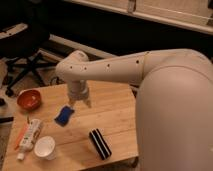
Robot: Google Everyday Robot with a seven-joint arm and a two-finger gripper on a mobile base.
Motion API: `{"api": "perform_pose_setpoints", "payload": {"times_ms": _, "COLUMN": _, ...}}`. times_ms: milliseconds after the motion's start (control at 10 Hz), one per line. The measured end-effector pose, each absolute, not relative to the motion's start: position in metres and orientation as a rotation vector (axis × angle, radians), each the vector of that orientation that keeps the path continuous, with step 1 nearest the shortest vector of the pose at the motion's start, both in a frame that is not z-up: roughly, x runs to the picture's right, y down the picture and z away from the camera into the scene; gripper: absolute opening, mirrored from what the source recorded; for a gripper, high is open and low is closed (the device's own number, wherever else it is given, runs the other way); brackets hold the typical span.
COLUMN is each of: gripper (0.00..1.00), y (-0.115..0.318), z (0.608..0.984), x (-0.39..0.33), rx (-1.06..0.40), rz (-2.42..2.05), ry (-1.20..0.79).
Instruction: Drag the ceramic bowl in a circle
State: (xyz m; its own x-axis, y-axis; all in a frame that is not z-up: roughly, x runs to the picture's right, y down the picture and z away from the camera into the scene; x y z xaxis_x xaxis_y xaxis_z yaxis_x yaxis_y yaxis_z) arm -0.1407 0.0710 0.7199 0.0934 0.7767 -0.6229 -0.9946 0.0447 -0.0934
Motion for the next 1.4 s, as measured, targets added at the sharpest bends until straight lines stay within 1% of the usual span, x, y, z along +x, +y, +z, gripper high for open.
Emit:
{"api": "perform_pose_setpoints", "payload": {"times_ms": 300, "gripper": 0.65, "y": 0.041, "z": 0.743, "x": -0.19, "rx": -0.584, "rz": 1.391, "ry": 0.398}}
{"api": "perform_pose_setpoints", "payload": {"times_ms": 500, "gripper": 0.65, "y": 0.024, "z": 0.755, "x": -0.237, "rx": -0.611, "rz": 1.358, "ry": 0.31}}
{"api": "perform_pose_setpoints", "payload": {"times_ms": 700, "gripper": 0.65, "y": 0.018, "z": 0.764, "x": -0.268, "rx": -0.641, "rz": 1.343, "ry": 0.252}}
{"api": "perform_pose_setpoints", "payload": {"times_ms": 900, "gripper": 0.65, "y": 0.021, "z": 0.776, "x": -0.298, "rx": -0.687, "rz": 1.325, "ry": 0.21}}
{"api": "perform_pose_setpoints", "payload": {"times_ms": 1400, "gripper": 0.65, "y": 0.041, "z": 0.802, "x": -0.36, "rx": -0.748, "rz": 1.257, "ry": 0.182}}
